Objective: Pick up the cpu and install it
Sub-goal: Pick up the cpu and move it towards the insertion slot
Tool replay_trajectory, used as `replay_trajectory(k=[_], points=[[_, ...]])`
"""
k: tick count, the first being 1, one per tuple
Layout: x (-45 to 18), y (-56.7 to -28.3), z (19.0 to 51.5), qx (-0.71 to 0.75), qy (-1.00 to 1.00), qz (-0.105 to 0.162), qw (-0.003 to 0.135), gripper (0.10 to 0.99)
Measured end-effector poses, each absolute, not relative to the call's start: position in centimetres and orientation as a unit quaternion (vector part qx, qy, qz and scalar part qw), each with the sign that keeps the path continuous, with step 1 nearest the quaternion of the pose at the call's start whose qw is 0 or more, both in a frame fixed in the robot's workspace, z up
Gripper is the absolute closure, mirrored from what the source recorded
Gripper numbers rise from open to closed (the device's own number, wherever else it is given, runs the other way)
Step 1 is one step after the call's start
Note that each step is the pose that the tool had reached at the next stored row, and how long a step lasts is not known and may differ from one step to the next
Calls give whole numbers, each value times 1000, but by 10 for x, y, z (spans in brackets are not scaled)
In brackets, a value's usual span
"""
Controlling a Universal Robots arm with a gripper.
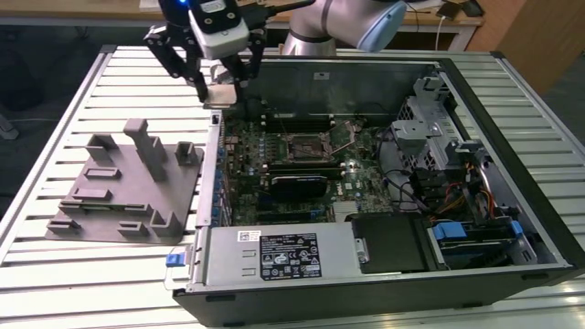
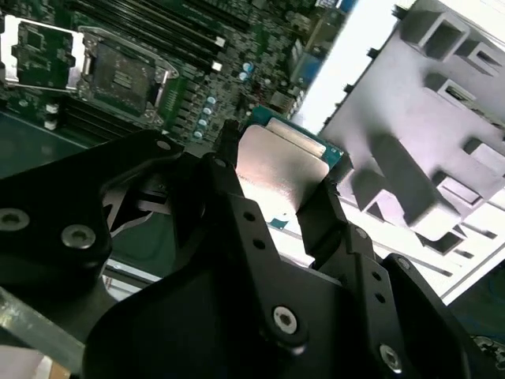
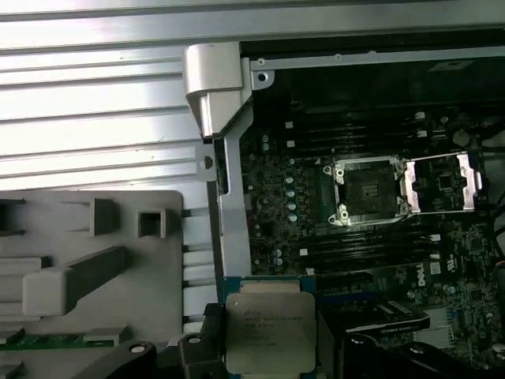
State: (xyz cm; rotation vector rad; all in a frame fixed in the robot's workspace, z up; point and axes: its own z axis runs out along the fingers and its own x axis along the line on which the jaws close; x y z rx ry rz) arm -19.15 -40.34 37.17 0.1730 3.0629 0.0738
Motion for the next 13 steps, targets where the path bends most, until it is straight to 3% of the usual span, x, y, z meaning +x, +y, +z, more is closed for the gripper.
replay_trajectory(k=[13], points=[[-132,-403,372,56,997,24,36,541]])
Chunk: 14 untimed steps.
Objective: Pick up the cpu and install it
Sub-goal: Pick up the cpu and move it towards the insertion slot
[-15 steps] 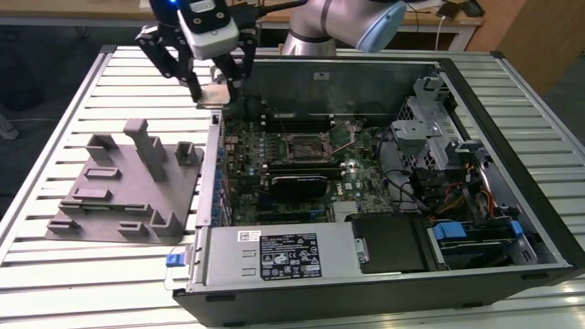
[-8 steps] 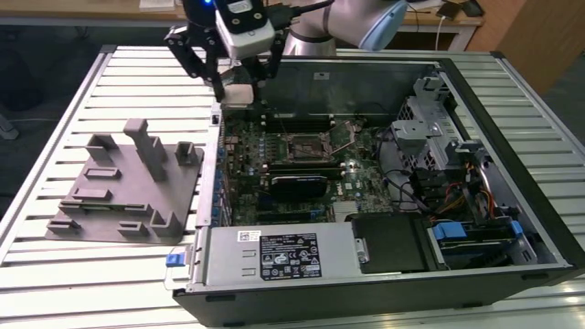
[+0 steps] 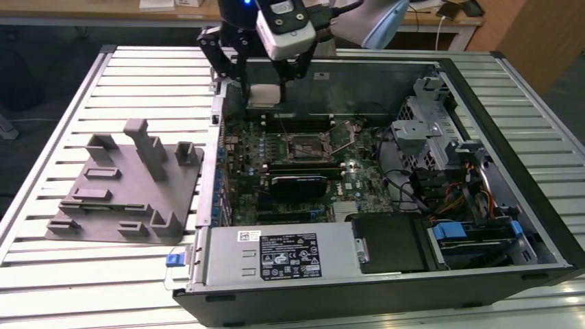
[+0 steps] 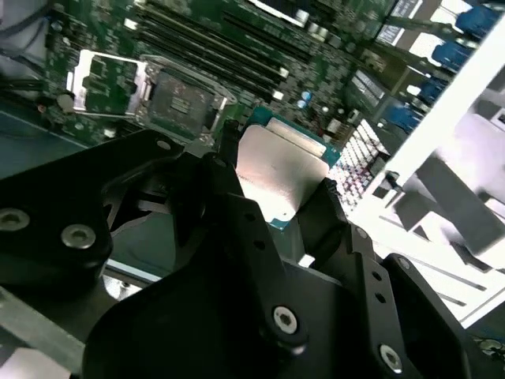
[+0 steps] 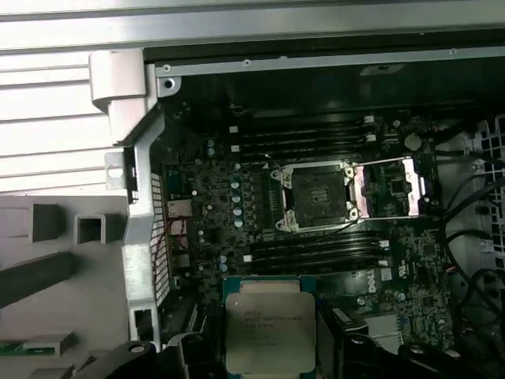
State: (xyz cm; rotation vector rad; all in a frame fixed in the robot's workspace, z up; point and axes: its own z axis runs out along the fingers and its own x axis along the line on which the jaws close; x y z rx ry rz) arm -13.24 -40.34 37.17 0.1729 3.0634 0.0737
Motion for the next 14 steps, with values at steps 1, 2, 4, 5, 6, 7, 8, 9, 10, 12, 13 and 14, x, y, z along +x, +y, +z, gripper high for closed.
replay_trajectory(k=[1,2,4,5,6,7,8,9,10,12,13,14], points=[[-128,-403,372,56,997,24,36,541],[-123,-403,372,56,997,24,36,541],[-114,-403,372,56,997,24,36,541],[-110,-403,372,56,997,24,36,541],[-105,-403,372,56,997,24,36,541],[-101,-403,372,56,997,24,36,541],[-96,-403,372,56,997,24,36,541],[-92,-403,372,56,997,24,36,541],[-88,-403,372,56,997,24,36,541],[-80,-403,372,56,997,24,36,541],[-76,-403,372,56,997,24,36,541],[-72,-403,372,56,997,24,36,541]])
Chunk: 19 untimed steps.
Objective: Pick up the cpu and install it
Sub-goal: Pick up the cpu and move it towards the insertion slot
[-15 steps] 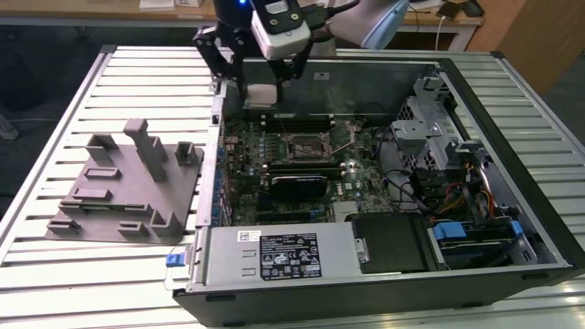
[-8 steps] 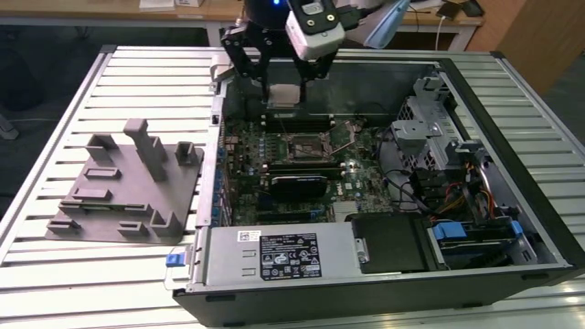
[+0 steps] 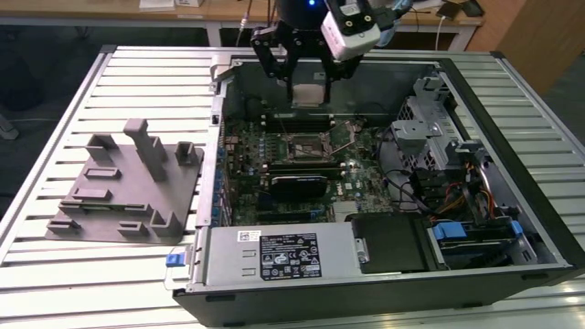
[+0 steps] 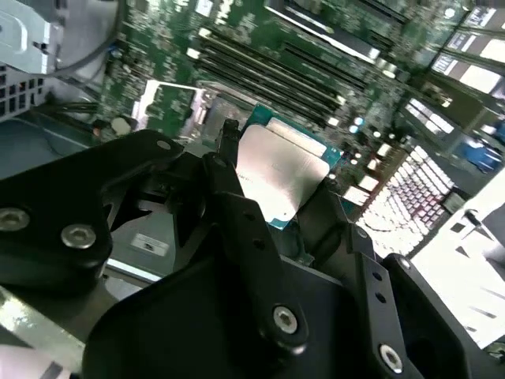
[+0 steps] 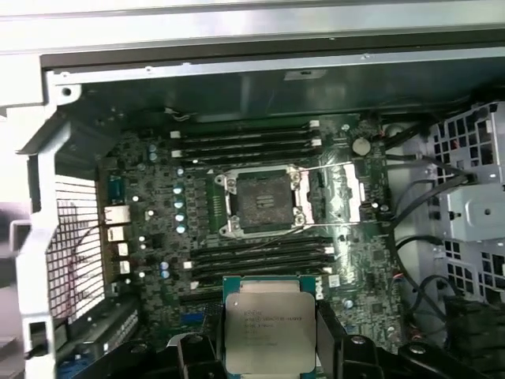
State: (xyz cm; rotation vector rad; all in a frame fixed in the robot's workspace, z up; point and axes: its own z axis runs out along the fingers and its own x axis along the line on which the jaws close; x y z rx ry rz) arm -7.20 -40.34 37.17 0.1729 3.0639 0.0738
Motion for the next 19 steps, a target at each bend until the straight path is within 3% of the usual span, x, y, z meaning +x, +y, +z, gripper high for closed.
replay_trajectory(k=[19], points=[[-27,-403,368,56,997,24,36,541]])
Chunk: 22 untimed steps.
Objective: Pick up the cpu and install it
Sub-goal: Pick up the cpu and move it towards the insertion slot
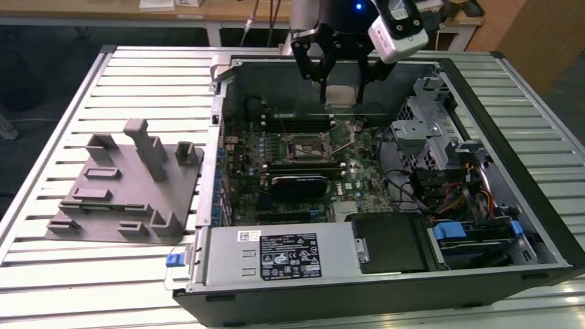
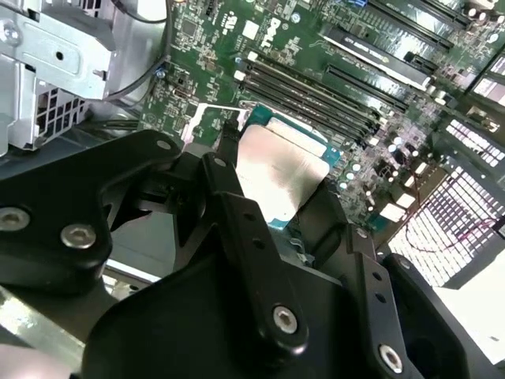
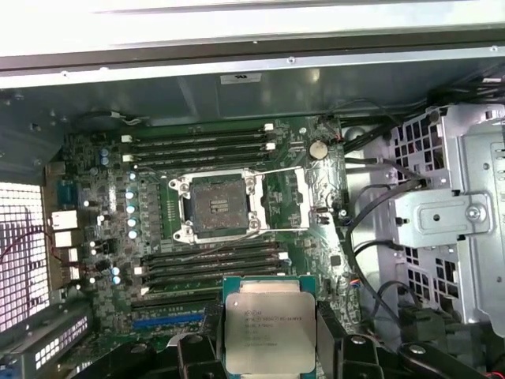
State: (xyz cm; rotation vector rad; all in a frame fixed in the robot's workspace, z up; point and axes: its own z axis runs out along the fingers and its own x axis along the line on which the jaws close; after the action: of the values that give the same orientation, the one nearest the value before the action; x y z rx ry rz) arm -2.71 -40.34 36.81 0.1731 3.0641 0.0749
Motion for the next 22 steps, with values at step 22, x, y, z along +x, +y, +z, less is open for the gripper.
replay_trajectory(k=[22], points=[[-26,-402,332,56,997,26,36,541]])
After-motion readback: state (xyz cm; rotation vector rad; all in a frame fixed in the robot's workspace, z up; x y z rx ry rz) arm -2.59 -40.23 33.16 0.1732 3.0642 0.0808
